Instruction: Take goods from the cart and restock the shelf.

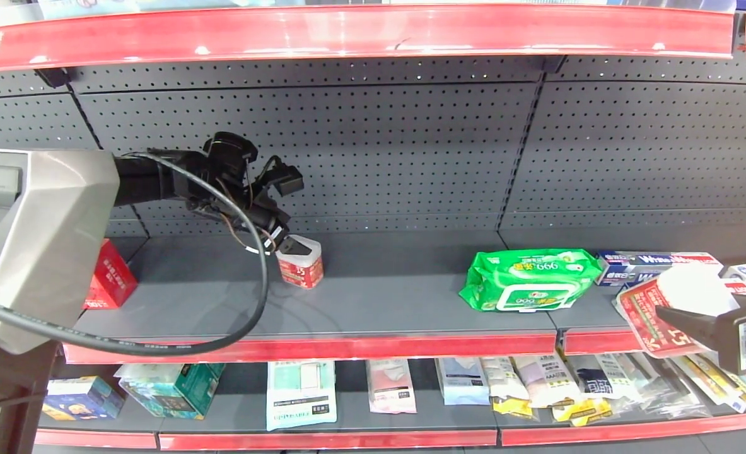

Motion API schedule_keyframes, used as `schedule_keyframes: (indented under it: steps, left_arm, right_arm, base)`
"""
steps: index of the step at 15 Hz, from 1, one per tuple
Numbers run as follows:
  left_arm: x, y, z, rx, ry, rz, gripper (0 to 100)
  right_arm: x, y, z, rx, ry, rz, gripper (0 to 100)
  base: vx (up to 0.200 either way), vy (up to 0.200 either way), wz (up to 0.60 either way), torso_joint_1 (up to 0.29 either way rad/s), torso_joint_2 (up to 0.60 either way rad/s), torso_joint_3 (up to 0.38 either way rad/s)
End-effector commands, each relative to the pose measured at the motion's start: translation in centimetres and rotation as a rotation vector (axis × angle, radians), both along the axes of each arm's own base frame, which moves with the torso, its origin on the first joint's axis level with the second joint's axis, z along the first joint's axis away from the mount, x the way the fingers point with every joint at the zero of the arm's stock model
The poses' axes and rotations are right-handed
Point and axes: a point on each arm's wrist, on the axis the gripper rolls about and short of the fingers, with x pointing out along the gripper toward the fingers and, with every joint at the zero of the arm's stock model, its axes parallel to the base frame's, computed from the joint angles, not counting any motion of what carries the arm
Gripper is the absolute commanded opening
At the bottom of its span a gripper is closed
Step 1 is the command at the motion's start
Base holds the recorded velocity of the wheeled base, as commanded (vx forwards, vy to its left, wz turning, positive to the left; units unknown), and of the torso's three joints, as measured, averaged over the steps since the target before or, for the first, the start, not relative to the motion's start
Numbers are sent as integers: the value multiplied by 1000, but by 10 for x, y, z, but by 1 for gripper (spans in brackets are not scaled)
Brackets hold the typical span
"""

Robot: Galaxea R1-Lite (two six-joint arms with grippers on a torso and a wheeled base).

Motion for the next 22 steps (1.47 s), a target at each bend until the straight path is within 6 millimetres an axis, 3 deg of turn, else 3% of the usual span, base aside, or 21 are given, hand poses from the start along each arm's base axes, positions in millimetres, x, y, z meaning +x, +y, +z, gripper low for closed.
schedule_keyframes:
  steps: [1, 7, 22]
  left_arm:
    - [1, 1, -4, 9, 0, -12, 100]
    - [6, 0, -23, 64, -3, -80, 100]
    - [13, 11, -41, 86, 4, -111, 100]
  right_arm:
    - [0, 0, 0, 0, 1, 1, 0]
    - [-3, 0, -3, 0, 7, -1, 0]
    - [-9, -1, -5, -2, 4, -2, 0]
  base:
    - [0, 0, 0, 0, 0, 0]
    - [0, 0, 0, 0, 0, 0]
    - [0, 0, 0, 0, 0, 0]
